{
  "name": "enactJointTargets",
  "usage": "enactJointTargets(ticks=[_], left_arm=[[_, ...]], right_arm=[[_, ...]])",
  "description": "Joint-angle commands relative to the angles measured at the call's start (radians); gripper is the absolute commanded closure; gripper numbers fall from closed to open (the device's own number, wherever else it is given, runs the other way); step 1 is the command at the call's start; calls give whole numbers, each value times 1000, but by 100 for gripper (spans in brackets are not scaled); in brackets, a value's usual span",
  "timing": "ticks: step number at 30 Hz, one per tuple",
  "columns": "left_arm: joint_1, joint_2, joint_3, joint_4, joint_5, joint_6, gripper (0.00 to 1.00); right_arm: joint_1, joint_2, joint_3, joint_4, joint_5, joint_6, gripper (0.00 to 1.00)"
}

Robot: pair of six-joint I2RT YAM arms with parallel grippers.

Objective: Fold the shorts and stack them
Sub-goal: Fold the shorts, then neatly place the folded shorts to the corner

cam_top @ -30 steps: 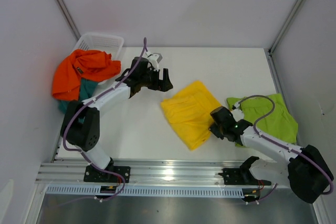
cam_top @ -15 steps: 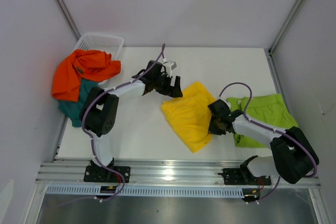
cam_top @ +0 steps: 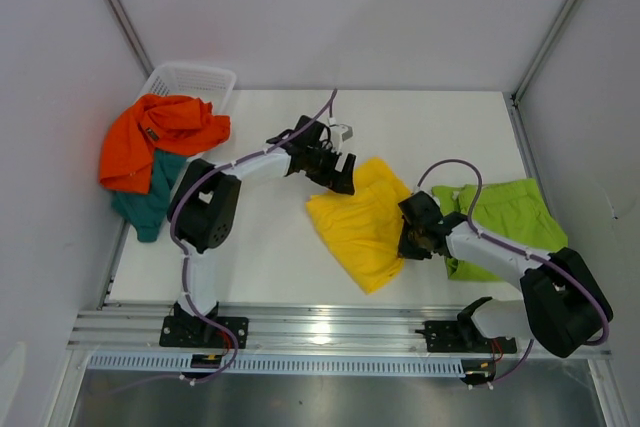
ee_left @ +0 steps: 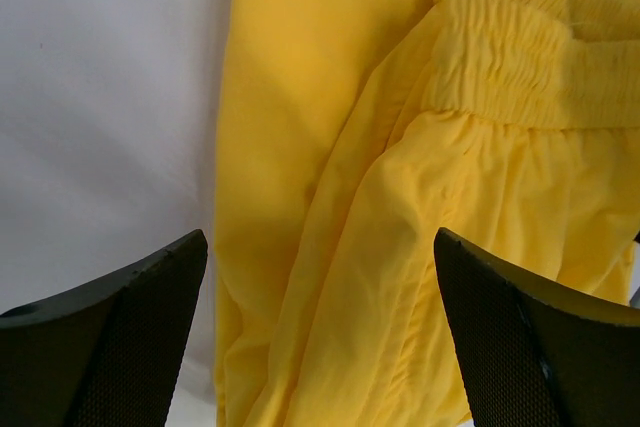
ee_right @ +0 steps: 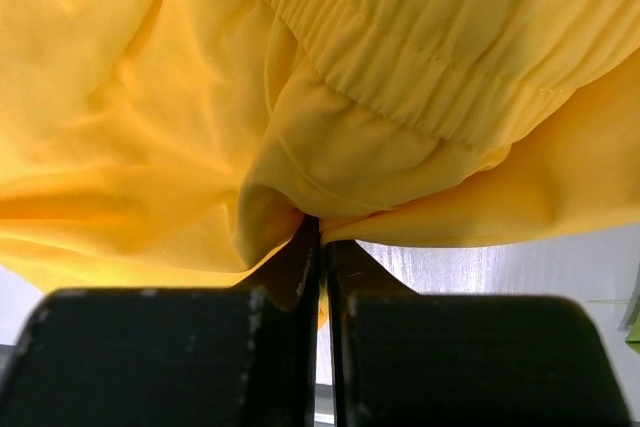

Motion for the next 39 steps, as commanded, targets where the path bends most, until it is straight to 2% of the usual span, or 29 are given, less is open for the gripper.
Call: enactJointTargets(ticks=[1,9,12,15,16,18,19,21,22,24,27,32,36,39], left_arm=[[-2,2,38,-84,-61,53,4],[-13,53,85,-164,-18,121,5],[-30,88,120,-191,-15,129,10],[-48,137,182,-257,-39,139,24],[-51,148,190,-266,-50,136,34],[-54,163,206,-282,-50,133,44],[-56,165,207,-283,-47,130,54],[-61,165,206,-283,-64,124,65],[-61,160,204,-282,-73,116,80],[-61,143,175,-263,-92,104,100],[-62,74,108,-187,-96,43,100],[-76,-126,-136,11,-193,-141,100],[-102,-295,-371,120,-392,-374,100],[-156,-406,-498,180,-466,-472,100]], right_arm=[[-8,-26,2,-32,-20,-28,100],[-22,-46,1,-41,-26,-40,100],[-25,-54,1,-44,-24,-42,100],[-25,-60,1,-50,-24,-42,100],[-25,-62,2,-52,-24,-42,100],[-25,-65,4,-58,-20,-40,100],[-25,-66,4,-61,-17,-40,100],[-25,-66,7,-66,-14,-43,100],[-25,-65,11,-69,-9,-43,100],[-24,-66,15,-79,-3,-46,100],[-25,-63,34,-105,25,-45,100],[-24,-46,132,-171,97,-54,100],[-30,10,215,-188,124,-71,100],[-50,64,267,-184,118,-89,100]])
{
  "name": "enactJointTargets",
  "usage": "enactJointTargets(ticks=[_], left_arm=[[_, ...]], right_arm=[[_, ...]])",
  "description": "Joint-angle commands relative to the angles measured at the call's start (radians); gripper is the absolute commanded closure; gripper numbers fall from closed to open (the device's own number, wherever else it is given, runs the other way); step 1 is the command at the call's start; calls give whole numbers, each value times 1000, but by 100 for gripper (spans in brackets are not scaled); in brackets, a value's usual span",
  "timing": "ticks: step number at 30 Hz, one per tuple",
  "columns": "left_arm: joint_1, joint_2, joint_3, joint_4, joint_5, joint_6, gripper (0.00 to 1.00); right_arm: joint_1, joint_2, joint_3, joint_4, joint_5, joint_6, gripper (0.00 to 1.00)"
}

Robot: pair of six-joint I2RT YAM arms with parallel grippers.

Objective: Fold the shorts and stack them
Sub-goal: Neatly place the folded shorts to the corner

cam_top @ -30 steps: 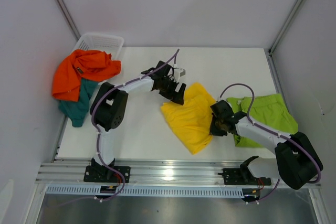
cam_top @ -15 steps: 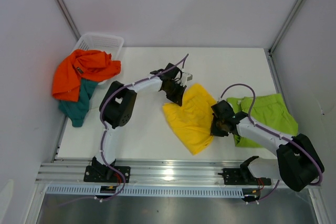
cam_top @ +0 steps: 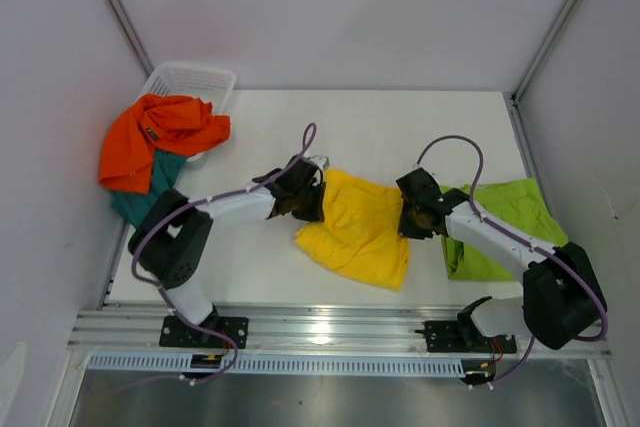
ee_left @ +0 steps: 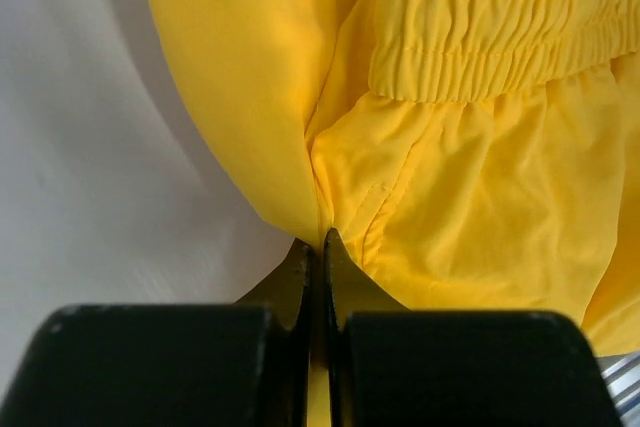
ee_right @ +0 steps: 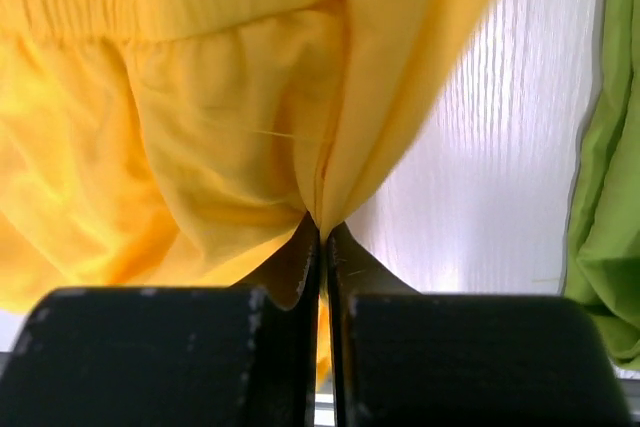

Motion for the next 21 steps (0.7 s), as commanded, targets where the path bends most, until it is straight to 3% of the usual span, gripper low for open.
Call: enactJointTargets(ticks=[1,4,11,15,21], left_arm=[[-67,-144,-99,129,-226,-238,100],[-127,-198,-165,136,-333,-325,100],[-187,-279,-259,215,-425,-447,100],[-236,-313,-224,187,-495,-481,100],[-311,-285,-98,135,-547,-524,100]], right_arm=[[-24,74,78,-23,45,-38,100],[-51,120,95,-4,50,-44,100],[-84,158,131,-37,118,-54,100],[-109,104,162,-74,147,-55,100],[-239,18,234,-180,182,-20,100]])
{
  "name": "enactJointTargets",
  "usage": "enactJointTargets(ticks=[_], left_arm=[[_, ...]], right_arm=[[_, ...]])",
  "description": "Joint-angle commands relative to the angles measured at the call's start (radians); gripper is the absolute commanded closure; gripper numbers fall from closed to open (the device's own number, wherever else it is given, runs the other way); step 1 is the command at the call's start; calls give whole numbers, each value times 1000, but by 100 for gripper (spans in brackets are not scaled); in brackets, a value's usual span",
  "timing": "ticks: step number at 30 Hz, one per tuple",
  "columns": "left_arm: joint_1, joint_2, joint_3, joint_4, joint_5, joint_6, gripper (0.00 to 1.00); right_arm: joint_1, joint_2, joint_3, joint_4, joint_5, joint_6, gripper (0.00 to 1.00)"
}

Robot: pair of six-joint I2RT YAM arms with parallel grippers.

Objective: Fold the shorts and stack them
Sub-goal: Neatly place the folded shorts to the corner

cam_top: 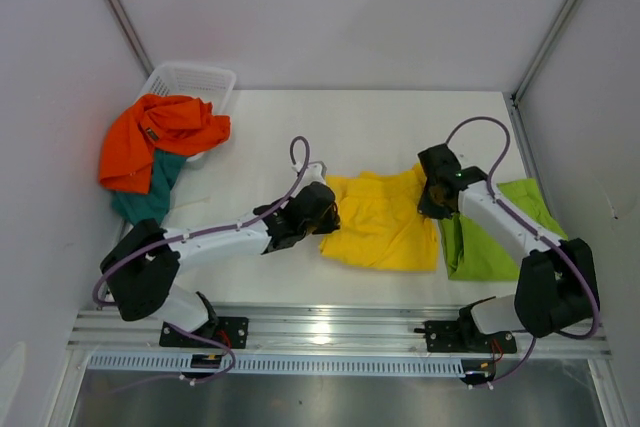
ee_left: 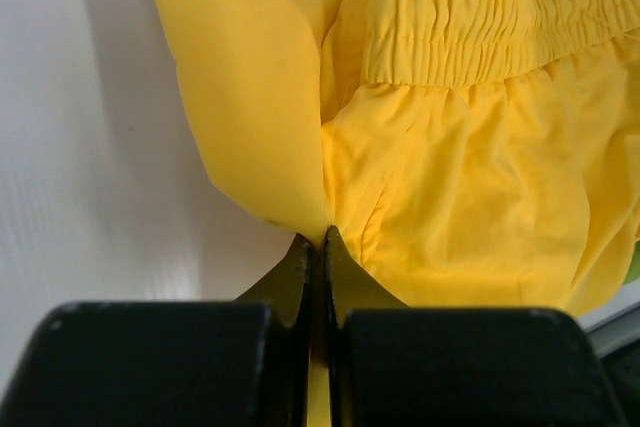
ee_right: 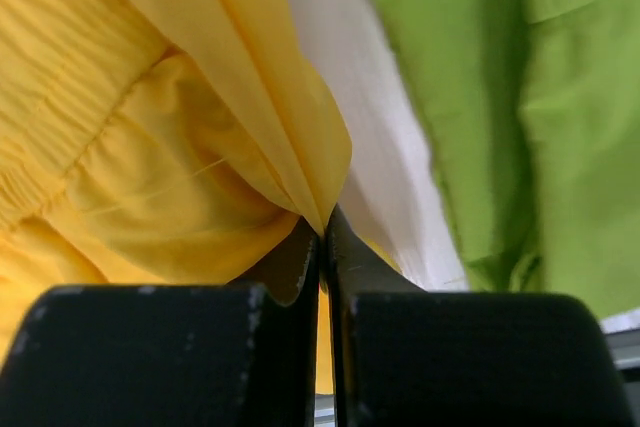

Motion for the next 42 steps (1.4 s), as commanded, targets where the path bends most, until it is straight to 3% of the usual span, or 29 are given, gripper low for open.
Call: enactJointTargets(ticks=[1,8,17,18,22,30,36,42], left_arm=[[-67,-14,101,-4,-115,-61,100],[-162,95,293,-18,-122,-112,100],[-298,394,633,-7,-208,-138,100],[-303,421,653,-2,-205,-129,100],[-321,567,790,69,-169,-93,100],[-413,773,1084,25,-243,26,100],[-456,851,1177,71,-317,121,100],[-453,902,1237,48,-287,79,100]], right_arm=[[-97,-76,82,-109,95,19,100],[-202,-143,253,-316,254,91,100],[-360,-113,303,-364,386,69,100],[-422,-113,298,-354,399,52,100],[-585,-133,280,-306,376,0,100],[-758,-114,298,-237,334,1,100],[-820,-79,304,-171,289,1,100],[-858,-7,309,-157,284,16,100]])
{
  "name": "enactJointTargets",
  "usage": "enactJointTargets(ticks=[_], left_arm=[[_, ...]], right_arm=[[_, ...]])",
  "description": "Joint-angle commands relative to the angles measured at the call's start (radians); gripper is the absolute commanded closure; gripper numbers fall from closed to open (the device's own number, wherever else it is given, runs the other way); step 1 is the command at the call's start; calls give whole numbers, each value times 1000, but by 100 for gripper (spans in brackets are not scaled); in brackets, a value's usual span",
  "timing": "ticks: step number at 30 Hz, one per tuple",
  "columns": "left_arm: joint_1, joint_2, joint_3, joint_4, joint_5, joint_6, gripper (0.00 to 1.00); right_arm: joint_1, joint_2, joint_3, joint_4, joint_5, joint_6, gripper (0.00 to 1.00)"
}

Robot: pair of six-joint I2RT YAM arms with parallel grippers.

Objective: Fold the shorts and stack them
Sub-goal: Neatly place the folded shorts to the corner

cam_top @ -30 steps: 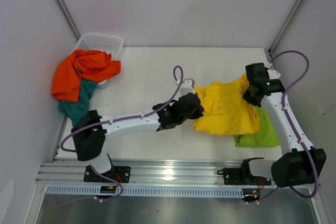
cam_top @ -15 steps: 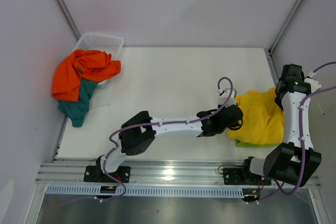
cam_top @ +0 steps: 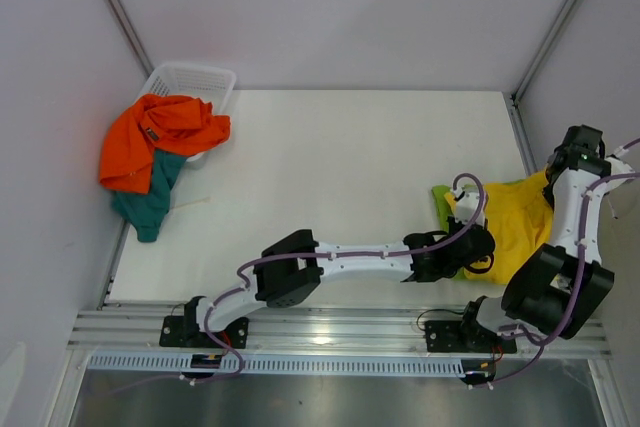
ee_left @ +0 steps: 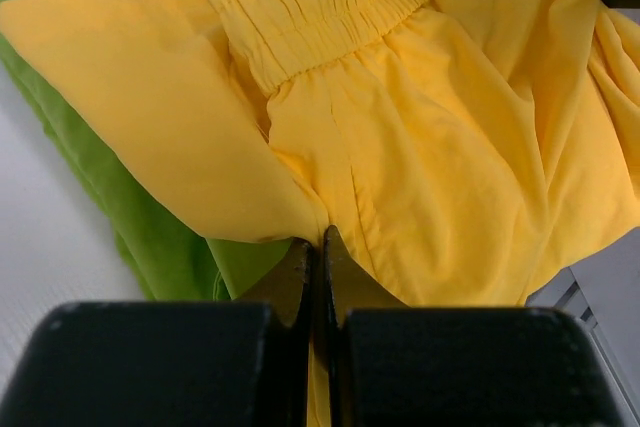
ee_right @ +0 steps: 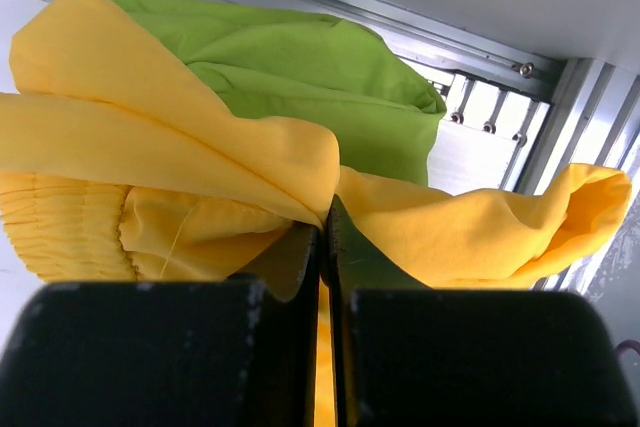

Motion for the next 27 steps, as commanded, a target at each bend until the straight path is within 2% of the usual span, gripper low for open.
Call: enactJointTargets(ticks=[1,5,8,10,16,20,21,22,23,24,25,26,27], left_arm=[[3,4,58,43,-18,10,100],[17,6,61,12,-18,-25,100],[40,4,58,2,-14,-40,100],[61,12,55,14,53,-63,100],[94,29,43,24,127,-114,100],[95,21,18,35,155,-135,100],[95,21,5,49,170,-145,100],[95,21,3,58,179,-146,100],[95,24,1,70,204,-149,97],[95,33,3,83,222,-143,84],[97,38,3,97,250,-134,80],[95,41,3,103,270,-117,58],[94,41,1,101,274,-120,43]], right_arm=[[-18,31,24,57,6,14,100],[-51,45,-48,167,-95,-21,100],[-74,85,-45,177,-141,-13,100],[-77,97,-47,203,-146,-12,100],[-93,160,-45,253,-235,-12,100],[-73,212,-29,252,-194,4,100],[-71,227,-16,249,-168,4,97],[-68,234,-9,224,-154,13,86],[-68,235,-2,221,-143,13,79],[-67,229,2,220,-140,13,76],[-68,225,1,223,-146,13,76],[-68,217,1,226,-146,11,75],[-67,206,7,224,-131,11,74]])
